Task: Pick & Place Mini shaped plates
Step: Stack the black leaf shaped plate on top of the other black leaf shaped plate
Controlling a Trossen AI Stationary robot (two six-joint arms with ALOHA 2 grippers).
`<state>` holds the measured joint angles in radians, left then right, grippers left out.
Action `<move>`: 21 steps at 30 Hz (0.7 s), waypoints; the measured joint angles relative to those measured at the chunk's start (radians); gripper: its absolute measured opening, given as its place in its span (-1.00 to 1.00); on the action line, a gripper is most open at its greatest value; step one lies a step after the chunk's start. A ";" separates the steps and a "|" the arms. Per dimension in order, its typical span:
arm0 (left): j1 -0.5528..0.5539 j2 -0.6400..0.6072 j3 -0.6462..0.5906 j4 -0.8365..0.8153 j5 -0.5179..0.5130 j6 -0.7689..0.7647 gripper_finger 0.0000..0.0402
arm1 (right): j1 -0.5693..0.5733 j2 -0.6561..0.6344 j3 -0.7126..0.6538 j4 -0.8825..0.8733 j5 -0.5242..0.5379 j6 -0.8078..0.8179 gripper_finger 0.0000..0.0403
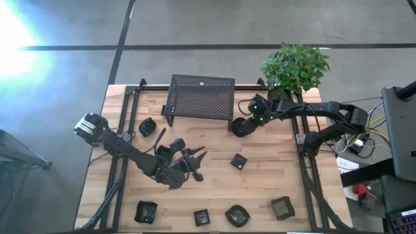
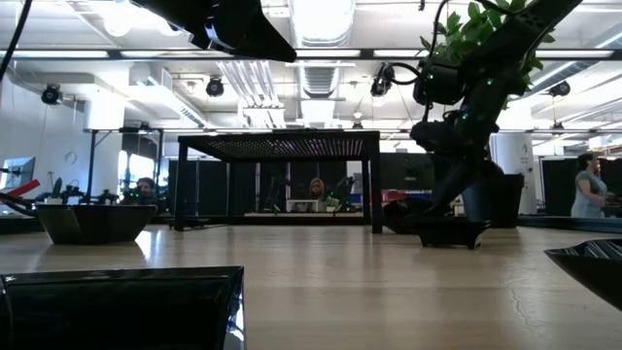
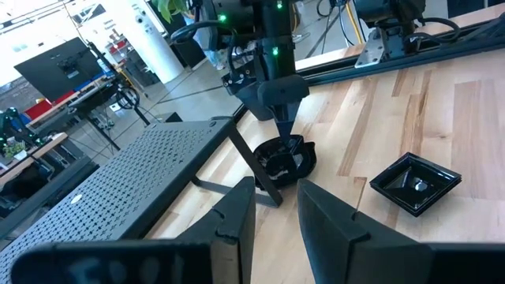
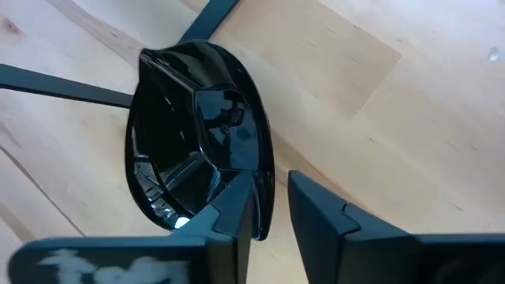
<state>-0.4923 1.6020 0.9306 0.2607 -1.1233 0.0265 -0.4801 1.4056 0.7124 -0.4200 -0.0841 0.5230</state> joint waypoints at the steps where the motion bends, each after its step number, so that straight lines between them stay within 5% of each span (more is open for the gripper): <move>1: 0.000 0.000 0.000 0.000 0.000 0.000 -0.54 | 0.000 -0.005 0.000 0.000 0.000 0.001 -0.58; 11: 0.000 0.000 0.000 -0.009 0.000 0.001 -0.54 | 0.002 -0.080 0.000 -0.041 -0.016 0.042 -0.62; 21: 0.000 0.000 0.000 -0.009 0.000 0.001 -0.54 | 0.005 -0.049 0.000 0.002 0.174 0.027 -0.69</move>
<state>-0.4923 1.6020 0.9306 0.2520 -1.1236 0.0273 -0.4751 1.3571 0.7124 -0.4182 0.0900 0.5500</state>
